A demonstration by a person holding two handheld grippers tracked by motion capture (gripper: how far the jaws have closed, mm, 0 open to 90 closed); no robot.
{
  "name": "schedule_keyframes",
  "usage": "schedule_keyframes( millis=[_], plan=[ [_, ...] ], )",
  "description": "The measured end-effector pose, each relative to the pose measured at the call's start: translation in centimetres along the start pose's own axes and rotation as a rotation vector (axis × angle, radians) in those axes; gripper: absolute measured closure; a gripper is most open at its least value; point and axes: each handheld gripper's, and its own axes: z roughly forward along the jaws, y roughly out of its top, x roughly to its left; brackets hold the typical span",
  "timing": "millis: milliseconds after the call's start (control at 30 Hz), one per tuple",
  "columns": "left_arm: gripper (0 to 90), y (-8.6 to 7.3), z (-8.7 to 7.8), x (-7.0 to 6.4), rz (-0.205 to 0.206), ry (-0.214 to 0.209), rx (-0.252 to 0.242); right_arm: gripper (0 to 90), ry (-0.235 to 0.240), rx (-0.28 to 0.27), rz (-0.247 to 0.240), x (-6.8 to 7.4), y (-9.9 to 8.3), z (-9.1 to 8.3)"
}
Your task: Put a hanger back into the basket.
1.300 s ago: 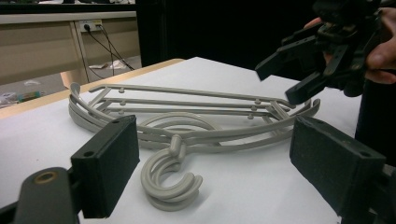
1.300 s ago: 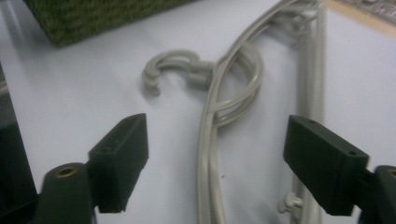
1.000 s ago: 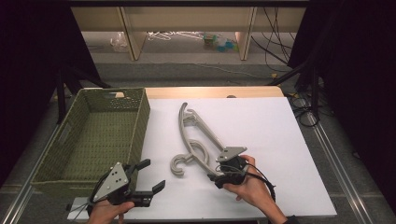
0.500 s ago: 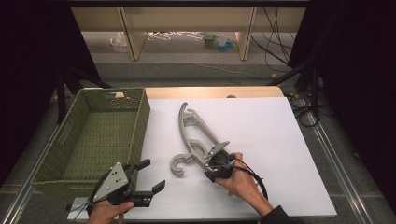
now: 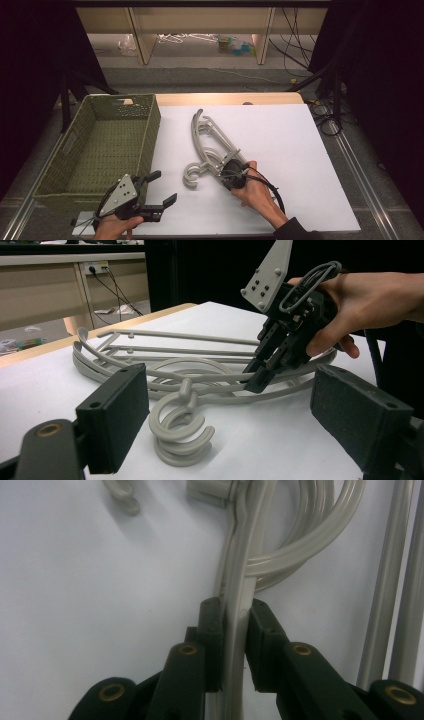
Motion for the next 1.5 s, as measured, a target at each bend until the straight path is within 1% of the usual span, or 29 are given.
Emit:
schedule_keyframes(
  millis=[67,233,300,333,367,500,567,633,700,733,800,833,867,900,933,967,1033,1067,1100,1133,1167,1200,1300,1333,1367,1400,1433,1467,1500],
  plan=[
    [15.6,0.0,0.0,-0.1,-0.002,0.001,0.005,79.2,-0.001,0.001,-0.015,0.0,0.1,-0.9],
    [15.6,0.0,-0.1,0.0,0.002,0.001,0.003,80.3,-0.019,-0.008,-0.032,-0.3,0.1,-2.0],
    [15.6,0.0,-0.1,0.0,0.002,0.003,0.0,81.3,-0.038,-0.014,-0.035,-0.6,0.0,-2.7],
    [15.6,0.0,0.0,0.1,0.005,-0.007,-0.014,81.8,-0.048,-0.017,-0.038,-0.7,0.0,-2.9],
    [15.6,0.1,-0.1,0.1,0.01,-0.001,-0.006,82.2,-0.061,-0.021,-0.031,-0.9,-0.1,-3.3],
    [15.6,0.1,-0.1,0.0,0.0,0.003,-0.003,82.8,-0.086,-0.074,-0.043,-1.7,-0.4,-4.8],
    [15.6,0.1,-0.1,0.1,0.01,0.002,0.0,82.9,-0.101,-0.087,-0.057,-1.8,-0.4,-5.7],
    [15.6,0.1,-0.2,0.0,-0.004,0.004,-0.003,82.9,-0.095,-0.102,-0.078,-2.0,-0.5,-6.3],
    [15.6,0.1,-0.2,0.1,0.001,0.006,-0.008,82.8,-0.083,-0.107,-0.078,-2.0,-0.7,-6.9],
    [15.6,0.1,-0.2,0.1,0.003,0.006,-0.005,82.9,-0.089,-0.127,-0.083,-2.1,-0.9,-7.3],
    [15.6,0.1,-0.2,0.0,-0.001,0.006,-0.003,82.9,-0.084,-0.137,-0.097,-2.2,-1.1,-8.2],
    [15.6,0.1,-0.2,0.0,-0.001,0.007,-0.005,82.9,-0.076,-0.159,-0.096,-2.3,-1.2,-8.6],
    [15.7,0.1,-0.2,0.1,0.001,0.008,-0.005,82.9,-0.082,-0.187,-0.1,-2.4,-1.4,-9.3],
    [15.7,0.1,-0.2,0.1,0.005,0.008,-0.003,82.9,-0.082,-0.187,-0.1,-2.4,-1.4,-9.3],
    [15.7,0.1,-0.1,0.1,0.009,0.006,0.0,82.9,-0.069,-0.199,-0.097,-2.4,-1.5,-9.7],
    [15.7,0.1,-0.1,0.1,0.013,0.006,0.001,82.9,-0.052,-0.213,-0.111,-2.5,-1.6,-10.1],
    [15.7,0.1,-0.1,0.1,0.016,0.01,-0.002,82.9,-0.016,-0.249,-0.114,-2.4,-1.9,-10.8],
    [15.7,0.1,0.0,0.0,0.01,0.011,-0.008,82.9,0.005,-0.253,-0.123,-2.3,-2.1,-11.1],
    [15.7,0.0,0.0,-0.1,0.014,0.016,0.001,82.9,0.036,-0.262,-0.12,-2.0,-2.3,-11.4],
    [15.7,0.0,0.0,-0.2,0.016,0.014,0.007,82.9,0.036,-0.262,-0.12,-2.0,-2.3,-11.4],
    [15.6,-0.1,0.2,-0.1,0.034,0.004,0.0,82.9,0.054,-0.274,-0.131,-1.9,-2.4,-11.3],
    [15.6,0.0,0.2,-0.3,0.046,0.021,0.01,82.9,0.07,-0.281,-0.129,-1.6,-2.5,-11.2],
    [15.6,0.1,0.5,-0.5,0.062,0.017,0.01,82.9,0.119,-0.273,-0.162,-1.0,-2.8,-11.0],
    [15.7,0.2,1.1,-0.7,0.082,0.021,0.026,82.9,0.145,-0.27,-0.177,-0.6,-3.1,-10.9],
    [16.1,0.2,1.1,-0.7,0.082,0.021,0.026,82.9,0.164,-0.272,-0.183,-0.4,-3.2,-10.8],
    [16.9,0.3,1.5,-0.9,0.087,0.022,0.042,82.9,0.181,-0.268,-0.19,-0.1,-3.3,-10.7],
    [16.9,0.3,2.0,-1.0,0.098,0.009,0.042,82.9,0.181,-0.268,-0.19,-0.1,-3.3,-10.7],
    [17.6,0.3,2.4,-1.2,0.109,0.007,0.061,82.9,0.193,-0.265,-0.197,0.1,-3.4,-10.6],
    [17.8,0.3,2.9,-1.4,0.119,0.0,0.075,82.9,0.218,-0.262,-0.219,0.6,-3.4,-10.6]
  ],
)
